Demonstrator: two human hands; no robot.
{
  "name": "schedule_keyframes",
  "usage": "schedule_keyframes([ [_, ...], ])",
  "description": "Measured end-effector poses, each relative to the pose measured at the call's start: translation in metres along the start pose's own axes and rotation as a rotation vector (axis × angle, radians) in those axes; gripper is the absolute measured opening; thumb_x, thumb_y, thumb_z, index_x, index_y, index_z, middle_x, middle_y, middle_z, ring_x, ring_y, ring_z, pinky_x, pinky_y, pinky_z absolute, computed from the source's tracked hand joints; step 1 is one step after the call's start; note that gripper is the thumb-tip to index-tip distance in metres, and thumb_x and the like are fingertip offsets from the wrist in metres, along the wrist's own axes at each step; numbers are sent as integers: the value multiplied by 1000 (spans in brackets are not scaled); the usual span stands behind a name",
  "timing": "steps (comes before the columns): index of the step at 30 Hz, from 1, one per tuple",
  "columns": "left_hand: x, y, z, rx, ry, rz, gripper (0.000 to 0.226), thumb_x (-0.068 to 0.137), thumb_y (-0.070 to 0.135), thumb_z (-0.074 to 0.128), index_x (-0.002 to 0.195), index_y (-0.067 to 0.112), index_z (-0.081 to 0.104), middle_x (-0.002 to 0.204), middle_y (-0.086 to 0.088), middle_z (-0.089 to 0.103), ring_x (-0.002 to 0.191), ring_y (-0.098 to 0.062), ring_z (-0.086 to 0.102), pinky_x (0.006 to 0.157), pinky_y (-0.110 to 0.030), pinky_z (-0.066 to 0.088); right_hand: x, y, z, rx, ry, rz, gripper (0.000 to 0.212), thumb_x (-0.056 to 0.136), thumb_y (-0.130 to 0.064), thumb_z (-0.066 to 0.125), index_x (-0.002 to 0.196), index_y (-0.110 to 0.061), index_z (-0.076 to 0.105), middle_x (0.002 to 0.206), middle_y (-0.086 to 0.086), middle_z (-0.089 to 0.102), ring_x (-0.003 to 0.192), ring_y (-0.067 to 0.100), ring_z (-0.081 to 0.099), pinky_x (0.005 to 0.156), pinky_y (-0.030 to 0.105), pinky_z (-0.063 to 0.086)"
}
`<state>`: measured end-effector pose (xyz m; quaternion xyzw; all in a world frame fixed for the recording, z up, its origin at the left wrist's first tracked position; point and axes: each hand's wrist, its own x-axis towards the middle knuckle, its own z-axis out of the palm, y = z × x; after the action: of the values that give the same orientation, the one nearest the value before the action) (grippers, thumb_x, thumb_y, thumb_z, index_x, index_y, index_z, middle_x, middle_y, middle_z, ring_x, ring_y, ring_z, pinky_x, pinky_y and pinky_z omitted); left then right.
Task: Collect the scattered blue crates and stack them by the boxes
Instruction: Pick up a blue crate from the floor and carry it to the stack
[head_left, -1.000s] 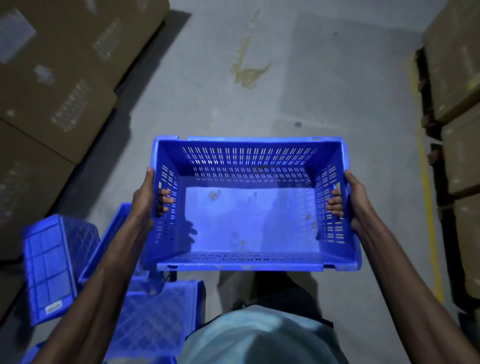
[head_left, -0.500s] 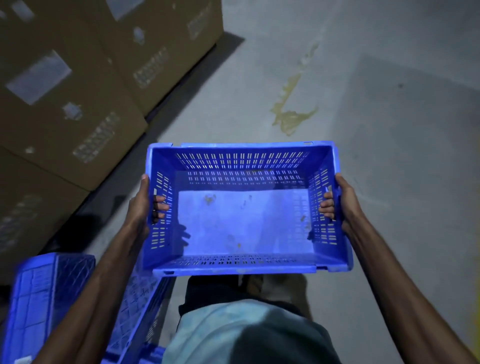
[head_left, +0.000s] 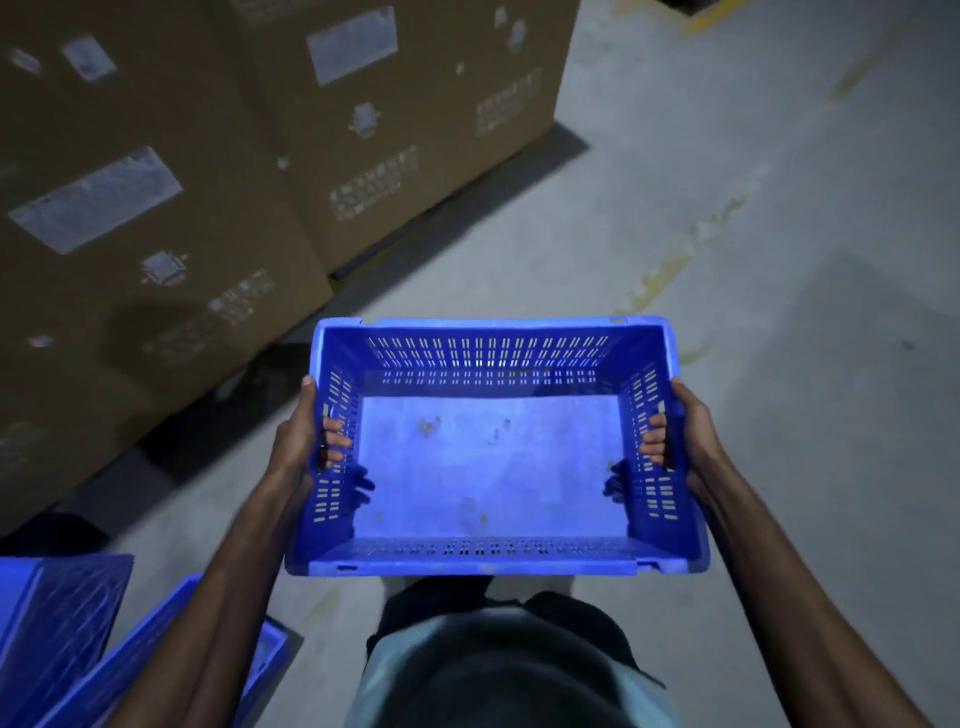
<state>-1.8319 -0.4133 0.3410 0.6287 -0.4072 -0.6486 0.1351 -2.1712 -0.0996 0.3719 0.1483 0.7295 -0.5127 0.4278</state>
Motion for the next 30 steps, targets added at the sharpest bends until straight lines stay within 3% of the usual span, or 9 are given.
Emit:
schedule_keyframes([
  [7,66,57,49,-160,79,-91,74,86,83,50,77,10,54,55,-8,52,35,-15,42,34,-20,33,105,-120,45,-103,-104,26,58,94,-69,46,67,-18,39,48,1,34,36,16,31,39,20,23],
  [15,118,68,108,-304,329,-181,73,88,80,52,78,8,56,48,-5,56,35,-16,44,34,-20,36,244,-234,113,-388,-242,7,61,90,-73,52,68,-17,46,52,4,43,37,19,42,39,21,30],
  [17,130,68,133,-325,384,-210,74,88,81,51,77,8,57,49,-5,57,36,-17,46,36,-22,38,285,-261,127,-461,-279,-4,65,80,-80,58,69,-17,48,53,6,46,39,21,46,40,23,33],
  [20,152,67,176,-365,455,-237,73,89,80,48,74,10,58,53,-7,57,37,-17,48,38,-22,41,351,-293,142,-545,-310,-9,85,45,-95,70,71,-15,54,55,9,52,43,25,51,44,27,39],
  [22,174,61,203,-370,487,-265,76,85,84,48,75,10,59,53,-6,57,38,-18,49,42,-25,43,396,-310,153,-601,-300,-33,93,36,-98,69,72,-13,59,58,11,57,46,27,55,48,30,43],
  [27,253,35,263,-392,523,-316,79,82,87,48,78,8,60,56,-7,60,48,-23,54,53,-34,46,510,-330,187,-715,-284,-74,91,42,-98,66,70,-12,63,62,15,61,49,30,60,54,34,47],
  [30,314,12,290,-385,544,-338,78,88,83,45,78,7,62,55,-8,61,47,-23,55,54,-34,46,577,-320,212,-758,-272,-115,80,58,-91,67,68,-11,63,61,16,62,47,29,60,54,35,47],
])
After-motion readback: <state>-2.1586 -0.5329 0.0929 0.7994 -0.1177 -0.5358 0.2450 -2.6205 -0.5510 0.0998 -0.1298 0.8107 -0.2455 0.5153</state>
